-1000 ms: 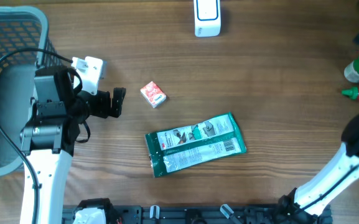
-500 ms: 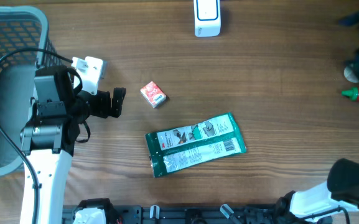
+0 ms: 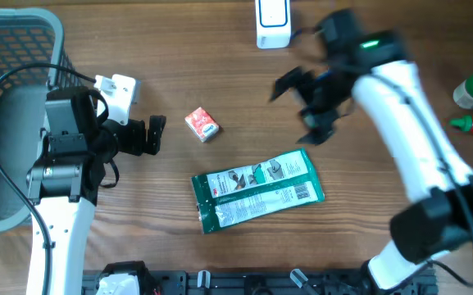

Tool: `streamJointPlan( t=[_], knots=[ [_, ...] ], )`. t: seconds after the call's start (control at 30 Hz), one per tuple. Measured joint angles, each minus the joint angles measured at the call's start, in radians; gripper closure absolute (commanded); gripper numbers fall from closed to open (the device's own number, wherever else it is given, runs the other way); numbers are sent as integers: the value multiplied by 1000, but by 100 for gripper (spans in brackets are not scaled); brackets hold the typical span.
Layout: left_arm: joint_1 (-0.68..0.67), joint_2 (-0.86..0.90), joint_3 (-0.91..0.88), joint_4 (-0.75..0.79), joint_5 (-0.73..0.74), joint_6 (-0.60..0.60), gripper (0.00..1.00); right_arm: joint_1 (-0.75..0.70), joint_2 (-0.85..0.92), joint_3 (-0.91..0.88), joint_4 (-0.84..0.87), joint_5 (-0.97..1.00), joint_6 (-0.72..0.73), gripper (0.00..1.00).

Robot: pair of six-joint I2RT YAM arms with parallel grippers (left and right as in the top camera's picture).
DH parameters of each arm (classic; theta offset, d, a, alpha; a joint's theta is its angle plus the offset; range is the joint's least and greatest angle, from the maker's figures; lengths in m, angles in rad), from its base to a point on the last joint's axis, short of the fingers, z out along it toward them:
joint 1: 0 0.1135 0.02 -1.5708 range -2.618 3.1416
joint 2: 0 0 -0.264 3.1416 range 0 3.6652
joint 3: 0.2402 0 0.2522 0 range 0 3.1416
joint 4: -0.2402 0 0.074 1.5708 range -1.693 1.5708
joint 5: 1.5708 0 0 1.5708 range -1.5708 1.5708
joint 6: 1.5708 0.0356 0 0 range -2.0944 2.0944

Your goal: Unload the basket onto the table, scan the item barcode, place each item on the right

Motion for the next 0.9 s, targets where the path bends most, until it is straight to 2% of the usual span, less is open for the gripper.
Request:
streamJointPlan(
  t=[0.13, 0.27, 0.43, 0.63, 0.67, 0.77, 0.83, 0.87, 0.9],
  knots=[
    [0, 0, 0, 0, 0, 0, 0, 110, 98, -94, 68, 5, 115, 2],
    [0, 0, 0, 0, 0, 0, 0, 169, 201, -111, 111, 18, 170, 1],
    [0, 0, 0, 0, 0, 0, 0, 175, 312, -111, 114, 45, 191, 6],
    [0, 0, 0, 0, 0, 0, 0, 179, 396, -124, 65, 50, 178, 6],
    [0, 0, 0, 0, 0, 0, 0, 183, 395, -128, 63, 54, 177, 11],
    [0, 0, 0, 0, 0, 0, 0, 198, 390, -144, 101, 54, 181, 47],
    [0, 0, 0, 0, 0, 0, 0, 208, 381, -171, 143, 49, 191, 63],
    [0, 0, 0, 0, 0, 0, 0, 211, 374, -189, 170, 44, 197, 75],
    [0, 0, 0, 0, 0, 0, 0, 212, 366, -204, 195, 43, 204, 81]
  ],
)
